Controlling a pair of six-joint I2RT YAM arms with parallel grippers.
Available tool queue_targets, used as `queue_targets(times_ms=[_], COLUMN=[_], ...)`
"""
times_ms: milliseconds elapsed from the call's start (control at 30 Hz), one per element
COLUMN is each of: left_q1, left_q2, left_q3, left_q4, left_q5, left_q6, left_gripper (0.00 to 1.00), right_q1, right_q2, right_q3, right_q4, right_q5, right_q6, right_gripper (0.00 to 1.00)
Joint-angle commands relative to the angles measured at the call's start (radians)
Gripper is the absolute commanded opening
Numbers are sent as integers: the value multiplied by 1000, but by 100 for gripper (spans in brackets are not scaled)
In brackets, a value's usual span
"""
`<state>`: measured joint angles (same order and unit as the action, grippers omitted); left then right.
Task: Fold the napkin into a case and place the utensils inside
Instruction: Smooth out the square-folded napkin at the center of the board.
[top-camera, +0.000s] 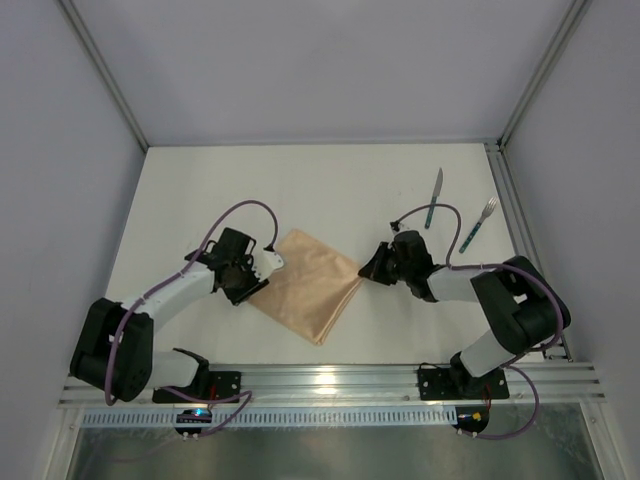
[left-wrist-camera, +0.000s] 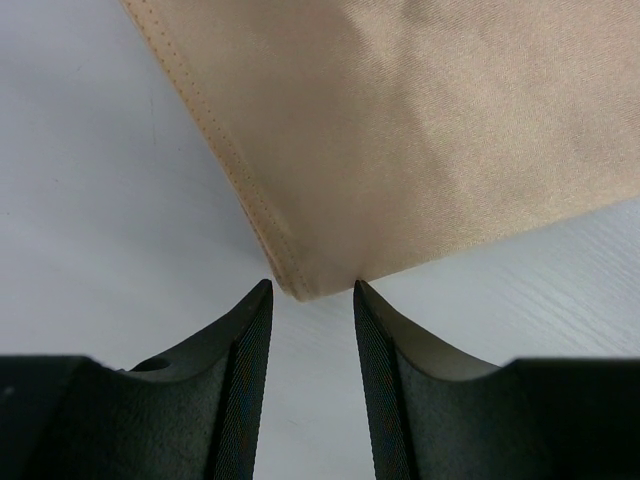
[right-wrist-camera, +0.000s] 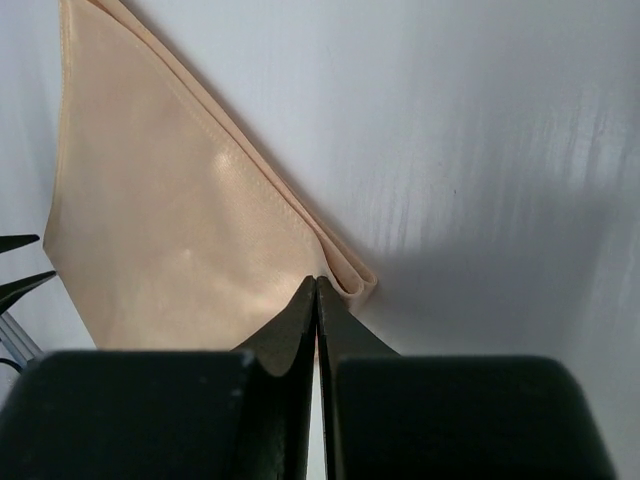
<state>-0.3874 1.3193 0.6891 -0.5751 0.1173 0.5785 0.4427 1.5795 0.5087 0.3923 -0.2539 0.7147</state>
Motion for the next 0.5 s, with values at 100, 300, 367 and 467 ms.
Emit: queue_targets(times_ms=[100,300,367,467], left_q1=[4,5,8,12], left_q2=[35,138,135,106], left_q3=[21,76,98,116], left_q4=[101,153,144,103], left_q5=[-31,-57,-48,-9], left_q6=[-19,-11,-12,-16], left_gripper=[41,40,40,40], right_q1=[-1,28,37,101], right_q2=[-124,-234,-266,-325], right_q3=[-76,-122,-72,29], right_q4=[-67,-144,-226,-334], right_q5=[64,85,90,113], right_q6=[12,-18,-95,-216], right_gripper=[4,4,6,7])
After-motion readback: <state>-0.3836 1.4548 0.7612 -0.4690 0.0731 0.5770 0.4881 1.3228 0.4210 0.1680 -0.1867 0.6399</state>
